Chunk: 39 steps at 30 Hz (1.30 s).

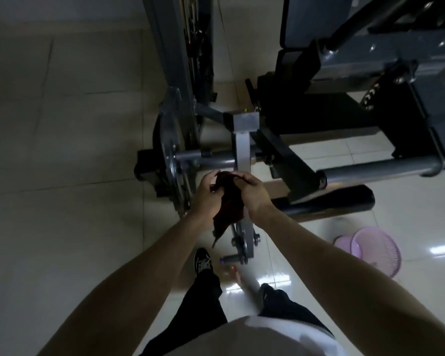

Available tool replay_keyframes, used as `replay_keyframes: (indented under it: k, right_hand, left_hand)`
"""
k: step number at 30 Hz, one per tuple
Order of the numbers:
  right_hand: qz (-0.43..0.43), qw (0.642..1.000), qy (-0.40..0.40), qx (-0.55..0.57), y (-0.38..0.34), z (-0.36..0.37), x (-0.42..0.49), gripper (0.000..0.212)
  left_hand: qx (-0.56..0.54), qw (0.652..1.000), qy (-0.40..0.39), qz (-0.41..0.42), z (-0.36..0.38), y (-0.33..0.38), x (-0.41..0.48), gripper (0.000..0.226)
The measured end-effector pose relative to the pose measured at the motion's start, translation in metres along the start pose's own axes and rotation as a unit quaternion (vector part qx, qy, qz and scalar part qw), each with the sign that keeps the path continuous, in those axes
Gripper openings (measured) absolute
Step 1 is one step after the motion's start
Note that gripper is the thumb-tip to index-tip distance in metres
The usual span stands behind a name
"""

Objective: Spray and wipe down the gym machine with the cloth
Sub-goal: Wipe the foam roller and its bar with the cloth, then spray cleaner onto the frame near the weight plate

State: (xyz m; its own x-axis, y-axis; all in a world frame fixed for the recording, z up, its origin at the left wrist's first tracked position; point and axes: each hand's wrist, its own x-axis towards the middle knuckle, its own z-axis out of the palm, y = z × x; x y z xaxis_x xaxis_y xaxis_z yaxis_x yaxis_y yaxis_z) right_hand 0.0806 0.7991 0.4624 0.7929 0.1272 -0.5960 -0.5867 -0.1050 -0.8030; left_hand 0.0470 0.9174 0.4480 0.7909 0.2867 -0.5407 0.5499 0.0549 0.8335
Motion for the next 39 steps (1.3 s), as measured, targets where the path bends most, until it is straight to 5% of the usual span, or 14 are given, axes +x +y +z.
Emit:
replay_keyframes:
  k: [5,10,14,16,19,25,31,39]
  right_hand:
    - [0.074,0.997,-0.02,-0.002,0.082,-0.033,-0.036,0.018]
    - [0.155,0.986,-0.065,-0.01,0.176,-0.07,-0.073,0.017]
    - [0.239,0.969,-0.045,0.042,0.232,-0.077,-0.093,0.02]
    - [0.251,0.966,-0.057,0.016,0.264,-0.075,-0.094,0.022]
    - [0.226,0.966,-0.091,-0.086,0.31,-0.07,-0.087,0.029]
    - [0.245,0.926,-0.06,-0.279,0.431,-0.085,-0.019,0.03]
    - [0.267,0.917,-0.063,-0.29,0.554,-0.079,0.066,0.035]
    - [0.256,0.886,-0.094,-0.376,0.665,-0.052,0.154,0.051]
  left_hand:
    - [0.025,0.999,0.008,-0.019,0.011,-0.084,-0.048,0.036]
    - [-0.064,0.99,0.066,-0.102,0.043,-0.177,-0.114,0.024]
    - [-0.091,0.988,-0.022,-0.127,0.07,-0.241,-0.163,0.043]
    - [-0.073,0.982,0.001,-0.174,0.078,-0.272,-0.178,0.049]
    - [-0.054,0.97,0.058,-0.228,0.076,-0.319,-0.185,0.023]
    - [-0.148,0.919,0.16,-0.327,0.076,-0.407,-0.142,0.017]
    - [-0.109,0.943,0.117,-0.292,0.077,-0.523,-0.061,0.009]
    - [-0.041,0.961,0.089,-0.258,0.085,-0.639,0.01,0.048]
